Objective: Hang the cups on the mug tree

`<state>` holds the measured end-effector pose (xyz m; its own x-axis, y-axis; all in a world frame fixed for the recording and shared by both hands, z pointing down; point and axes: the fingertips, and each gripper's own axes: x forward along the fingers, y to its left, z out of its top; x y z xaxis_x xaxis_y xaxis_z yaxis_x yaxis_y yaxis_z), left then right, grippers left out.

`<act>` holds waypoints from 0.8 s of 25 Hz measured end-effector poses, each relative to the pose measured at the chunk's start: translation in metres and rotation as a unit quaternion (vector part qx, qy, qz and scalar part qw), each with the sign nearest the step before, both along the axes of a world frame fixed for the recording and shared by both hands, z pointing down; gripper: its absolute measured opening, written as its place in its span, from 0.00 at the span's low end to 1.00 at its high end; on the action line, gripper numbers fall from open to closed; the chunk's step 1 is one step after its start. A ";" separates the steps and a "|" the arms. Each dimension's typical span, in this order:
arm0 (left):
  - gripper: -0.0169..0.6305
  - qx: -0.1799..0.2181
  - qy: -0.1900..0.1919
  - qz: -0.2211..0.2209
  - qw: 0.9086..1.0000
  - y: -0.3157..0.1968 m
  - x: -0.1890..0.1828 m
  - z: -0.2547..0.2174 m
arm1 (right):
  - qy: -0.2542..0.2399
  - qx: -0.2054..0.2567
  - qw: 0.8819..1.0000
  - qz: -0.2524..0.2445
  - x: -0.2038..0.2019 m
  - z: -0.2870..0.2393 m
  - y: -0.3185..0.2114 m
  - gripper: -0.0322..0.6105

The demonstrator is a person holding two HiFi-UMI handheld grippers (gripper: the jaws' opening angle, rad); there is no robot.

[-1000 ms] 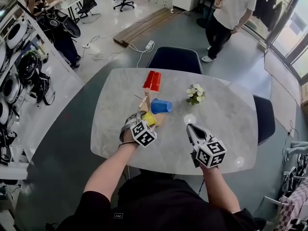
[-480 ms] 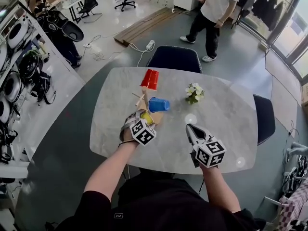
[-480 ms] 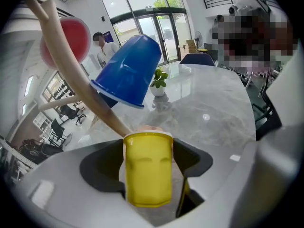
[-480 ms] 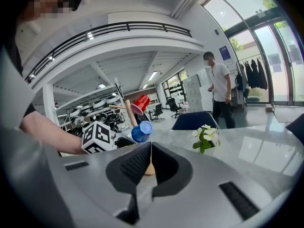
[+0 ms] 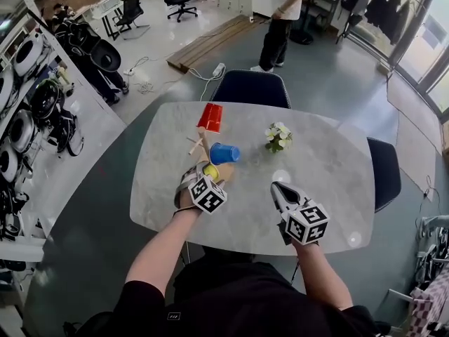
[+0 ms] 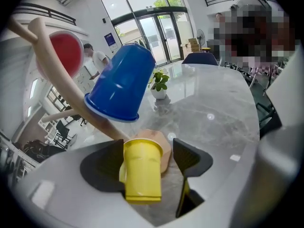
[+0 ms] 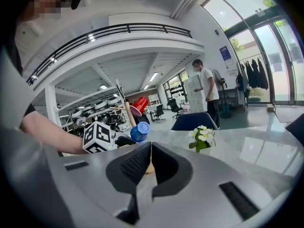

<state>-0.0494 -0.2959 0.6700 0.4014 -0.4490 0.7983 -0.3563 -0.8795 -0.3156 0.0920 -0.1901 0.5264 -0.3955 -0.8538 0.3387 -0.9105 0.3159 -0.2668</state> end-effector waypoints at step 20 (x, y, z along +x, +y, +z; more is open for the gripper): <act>0.52 0.008 0.176 -0.117 0.977 0.014 -0.032 -0.105 | 0.007 0.066 0.996 -0.055 -0.002 -0.050 -0.020 0.07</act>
